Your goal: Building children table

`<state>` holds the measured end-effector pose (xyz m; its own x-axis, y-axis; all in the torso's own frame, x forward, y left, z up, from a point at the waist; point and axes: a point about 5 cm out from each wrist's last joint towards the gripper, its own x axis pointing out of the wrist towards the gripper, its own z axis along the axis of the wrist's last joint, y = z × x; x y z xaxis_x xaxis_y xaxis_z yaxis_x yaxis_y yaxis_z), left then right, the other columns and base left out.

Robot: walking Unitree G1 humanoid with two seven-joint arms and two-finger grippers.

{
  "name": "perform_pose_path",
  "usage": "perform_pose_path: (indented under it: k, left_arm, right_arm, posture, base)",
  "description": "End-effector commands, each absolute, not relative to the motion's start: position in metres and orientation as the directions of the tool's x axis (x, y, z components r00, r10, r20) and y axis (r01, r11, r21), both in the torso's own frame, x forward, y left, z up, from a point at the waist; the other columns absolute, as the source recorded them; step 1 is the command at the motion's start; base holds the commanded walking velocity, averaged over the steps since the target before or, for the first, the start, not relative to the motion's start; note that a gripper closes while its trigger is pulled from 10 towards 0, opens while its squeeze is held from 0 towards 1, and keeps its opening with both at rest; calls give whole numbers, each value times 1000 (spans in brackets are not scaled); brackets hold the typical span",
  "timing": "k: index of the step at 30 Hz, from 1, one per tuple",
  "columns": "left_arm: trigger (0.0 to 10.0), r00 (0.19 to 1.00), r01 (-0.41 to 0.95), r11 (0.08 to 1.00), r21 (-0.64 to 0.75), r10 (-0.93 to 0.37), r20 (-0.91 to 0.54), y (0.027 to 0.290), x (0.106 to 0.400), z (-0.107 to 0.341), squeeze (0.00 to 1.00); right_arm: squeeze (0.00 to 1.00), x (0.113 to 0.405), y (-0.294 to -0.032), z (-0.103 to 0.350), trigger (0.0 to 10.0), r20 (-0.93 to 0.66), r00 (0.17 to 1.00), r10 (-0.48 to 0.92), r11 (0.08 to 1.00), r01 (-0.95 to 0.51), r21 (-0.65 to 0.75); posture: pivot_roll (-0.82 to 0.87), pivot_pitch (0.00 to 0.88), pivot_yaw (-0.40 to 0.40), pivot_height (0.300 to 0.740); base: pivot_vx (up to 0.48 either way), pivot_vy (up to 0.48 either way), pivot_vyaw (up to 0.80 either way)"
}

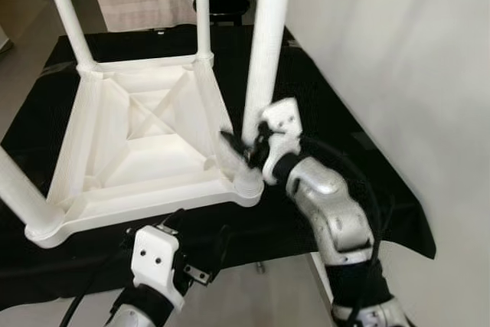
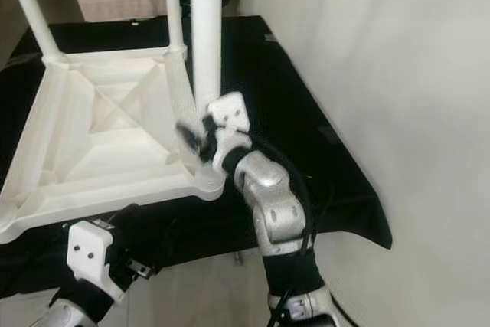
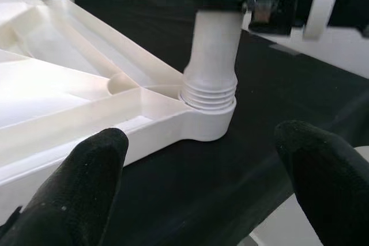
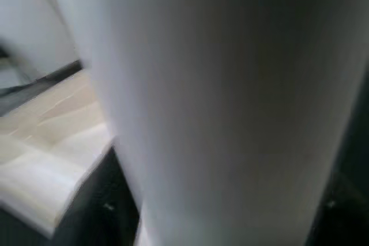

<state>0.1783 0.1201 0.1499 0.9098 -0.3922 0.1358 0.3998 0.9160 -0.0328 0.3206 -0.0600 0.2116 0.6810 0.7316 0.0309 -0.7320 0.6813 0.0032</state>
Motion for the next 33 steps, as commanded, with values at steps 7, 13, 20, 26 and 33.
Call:
perform_pose_path:
  k: [7,13,20,26,33]
  left_arm:
    - [10000,911,400,915,-49,-391,132,119,177,150,0]
    - [10000,911,401,915,-54,-391,133,118,174,151,0]
    - [10000,910,402,914,-53,-393,132,115,171,152,0]
    - [10000,911,401,915,-55,-391,132,114,170,152,0]
    - [10000,910,404,913,-60,-394,129,115,169,152,0]
  right_arm:
    - [0,327,-69,255,10000,58,316,947,321,-921,-219]
    - [0,333,-78,263,10000,-77,106,991,81,-958,-276]
    - [0,337,-75,261,0,-94,20,995,-4,-968,-249]
    - [0,342,-78,261,0,-104,-39,994,-63,-969,-241]
    - [0,343,-87,258,0,-74,43,996,24,-971,-239]
  posture:
    - [-50,192,-32,740]
    - [-37,204,-40,740]
    - [-20,218,-49,740]
    - [-44,219,-57,740]
    - [-55,222,-44,740]
  base:
    - [0,0,0]
    - [0,0,0]
    - [0,0,0]
    - [0,0,0]
    - [0,0,0]
